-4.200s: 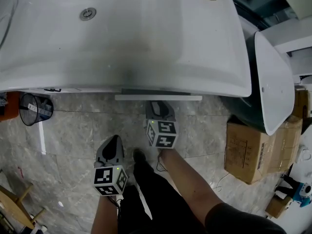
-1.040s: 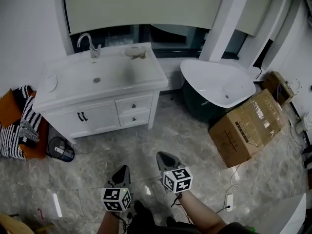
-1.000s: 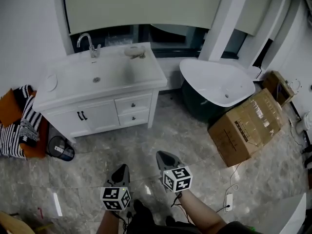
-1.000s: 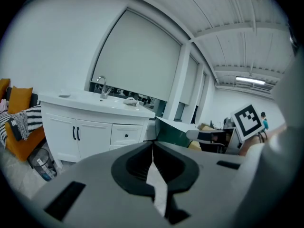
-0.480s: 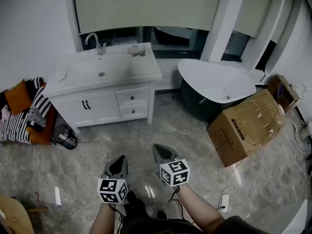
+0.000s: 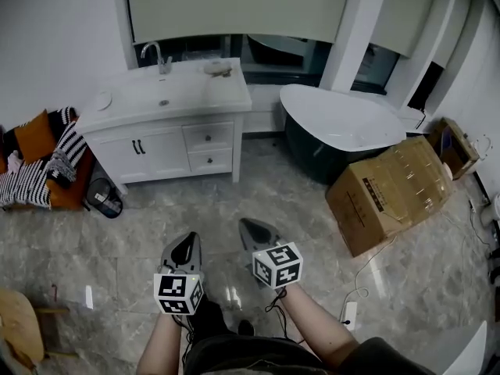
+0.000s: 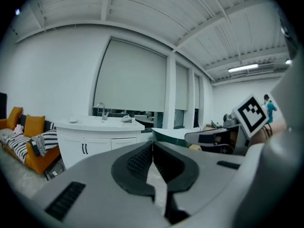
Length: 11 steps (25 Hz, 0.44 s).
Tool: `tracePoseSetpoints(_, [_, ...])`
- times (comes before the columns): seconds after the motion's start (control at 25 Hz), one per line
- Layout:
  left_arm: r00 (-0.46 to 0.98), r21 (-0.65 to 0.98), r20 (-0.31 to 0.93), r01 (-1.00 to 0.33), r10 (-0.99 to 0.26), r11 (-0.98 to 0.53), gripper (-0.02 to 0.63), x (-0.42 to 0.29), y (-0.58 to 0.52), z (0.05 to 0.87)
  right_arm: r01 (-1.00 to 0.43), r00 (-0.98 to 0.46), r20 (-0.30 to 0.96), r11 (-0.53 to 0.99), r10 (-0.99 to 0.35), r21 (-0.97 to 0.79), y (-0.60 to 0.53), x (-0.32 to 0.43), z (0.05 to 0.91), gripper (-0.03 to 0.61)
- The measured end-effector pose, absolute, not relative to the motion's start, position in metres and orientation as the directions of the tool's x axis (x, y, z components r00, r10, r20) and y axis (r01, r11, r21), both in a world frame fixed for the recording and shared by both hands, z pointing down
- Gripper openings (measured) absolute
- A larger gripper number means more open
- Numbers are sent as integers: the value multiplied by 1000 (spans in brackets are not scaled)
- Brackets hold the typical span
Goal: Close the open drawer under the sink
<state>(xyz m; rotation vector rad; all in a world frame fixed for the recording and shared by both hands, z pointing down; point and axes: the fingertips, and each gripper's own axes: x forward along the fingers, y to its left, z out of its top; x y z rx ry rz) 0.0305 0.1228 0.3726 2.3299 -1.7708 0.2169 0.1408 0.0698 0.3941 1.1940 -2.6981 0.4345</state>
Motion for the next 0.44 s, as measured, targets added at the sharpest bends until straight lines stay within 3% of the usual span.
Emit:
tracePoseSetpoints(0.2, [318,-24,223,-943,-921,-332,15,69,156,355,-717,-697,244,669,-674,-196,100,150,382,25])
tracePoseSetpoints(0.44, [350,-17,168,-934,-922,-357,15,91,168,331,-717,-697,189,672,-692,-184,112,163,354,25])
